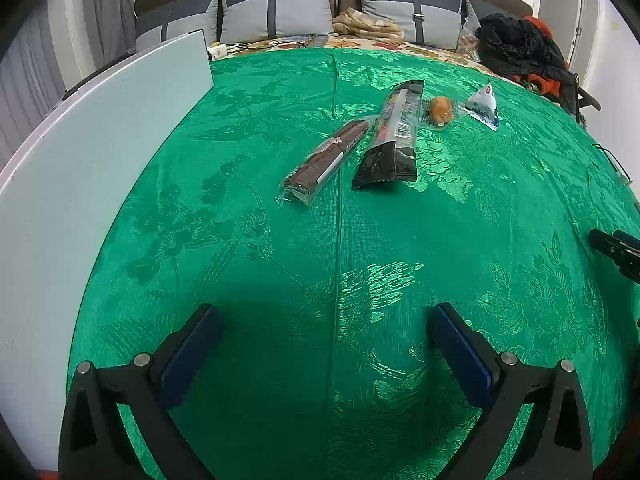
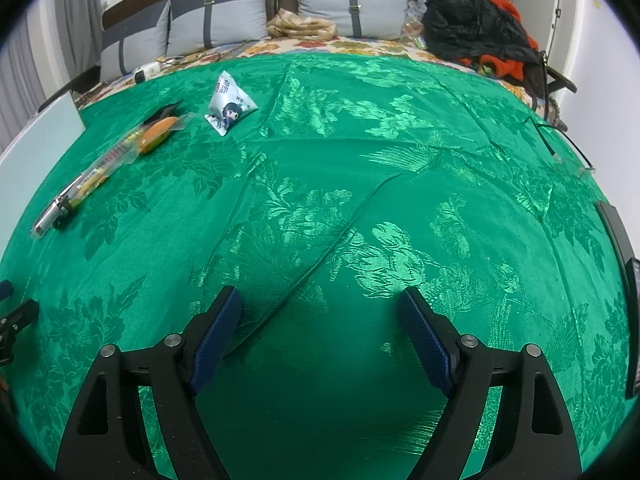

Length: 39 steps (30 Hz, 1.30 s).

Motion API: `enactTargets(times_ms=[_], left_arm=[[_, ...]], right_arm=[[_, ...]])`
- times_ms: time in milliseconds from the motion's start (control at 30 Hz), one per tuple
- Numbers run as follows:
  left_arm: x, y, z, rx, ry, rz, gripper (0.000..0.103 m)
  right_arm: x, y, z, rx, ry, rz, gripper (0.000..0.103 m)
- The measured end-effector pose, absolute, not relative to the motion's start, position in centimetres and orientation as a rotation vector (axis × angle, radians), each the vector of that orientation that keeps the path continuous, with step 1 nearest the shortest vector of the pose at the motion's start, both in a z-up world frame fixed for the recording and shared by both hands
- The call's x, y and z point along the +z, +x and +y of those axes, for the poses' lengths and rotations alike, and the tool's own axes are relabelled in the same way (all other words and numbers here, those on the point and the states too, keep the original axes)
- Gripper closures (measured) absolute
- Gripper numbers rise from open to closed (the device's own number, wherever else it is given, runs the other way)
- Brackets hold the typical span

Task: Organize snacks
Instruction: 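Grasp the brown wrapped sausage with the left gripper and lift it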

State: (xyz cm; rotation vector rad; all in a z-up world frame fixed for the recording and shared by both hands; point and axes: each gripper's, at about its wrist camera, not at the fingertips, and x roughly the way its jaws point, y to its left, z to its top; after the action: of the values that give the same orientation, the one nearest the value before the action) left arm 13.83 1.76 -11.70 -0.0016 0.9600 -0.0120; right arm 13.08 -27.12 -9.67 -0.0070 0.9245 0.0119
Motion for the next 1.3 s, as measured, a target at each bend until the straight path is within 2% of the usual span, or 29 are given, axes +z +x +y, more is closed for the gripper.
enactTargets(times_ms=[167,200,367,467,533,600,700,867,1000,1033,1300], left_arm=[[-10.8,14.7,1.9,-0.047,-0.045,1.081,0.003],[-10.2,14.8,2.0,-0.08,-0.065,1.073,0.008],[-5.4,17.9,2.2,-0.187,-0.061,0.953,0.008],[-4.5,21.9,1.4,-0.179,0.017,0.971,0.01],[-5.1,24.3,1.5,-0.178,0.027,1.013,0.027],[-6.5,26.4,2.2,-0.172,0.005,1.074,0.034],[-8.8,27.7,2.3,-0.2,0.02,1.144,0.037],[-9.8,27.7,0.7,-0.249,0.124,1.142,0.038],[-9.8,27.8,0.5,-0.27,0.113,1.146,0.072],[-9.7,27.6,0.4,-0.269,0.12,1.141,0.085],[-8.8,24.2,2.1,-0.19,0.043,1.129,0.086]], right_arm=[[-9.7,13.1,-27.1,0.011,-0.007,0.925,0.019],[-9.7,13.1,-27.1,0.011,-0.008,0.925,0.019],[-9.7,13.1,-27.1,0.003,-0.011,0.925,0.019],[-9.7,13.1,-27.1,0.004,-0.011,0.925,0.019],[-9.7,13.1,-27.1,0.004,-0.011,0.925,0.019],[-9.7,13.1,-27.1,0.003,-0.011,0.925,0.019],[-9.7,13.1,-27.1,0.004,-0.012,0.925,0.018],[-9.7,13.1,-27.1,0.004,-0.012,0.925,0.018],[-9.7,13.1,-27.1,0.004,-0.012,0.925,0.018],[-9.7,13.1,-27.1,0.004,-0.012,0.925,0.018],[-9.8,13.2,-27.1,0.004,-0.012,0.925,0.018]])
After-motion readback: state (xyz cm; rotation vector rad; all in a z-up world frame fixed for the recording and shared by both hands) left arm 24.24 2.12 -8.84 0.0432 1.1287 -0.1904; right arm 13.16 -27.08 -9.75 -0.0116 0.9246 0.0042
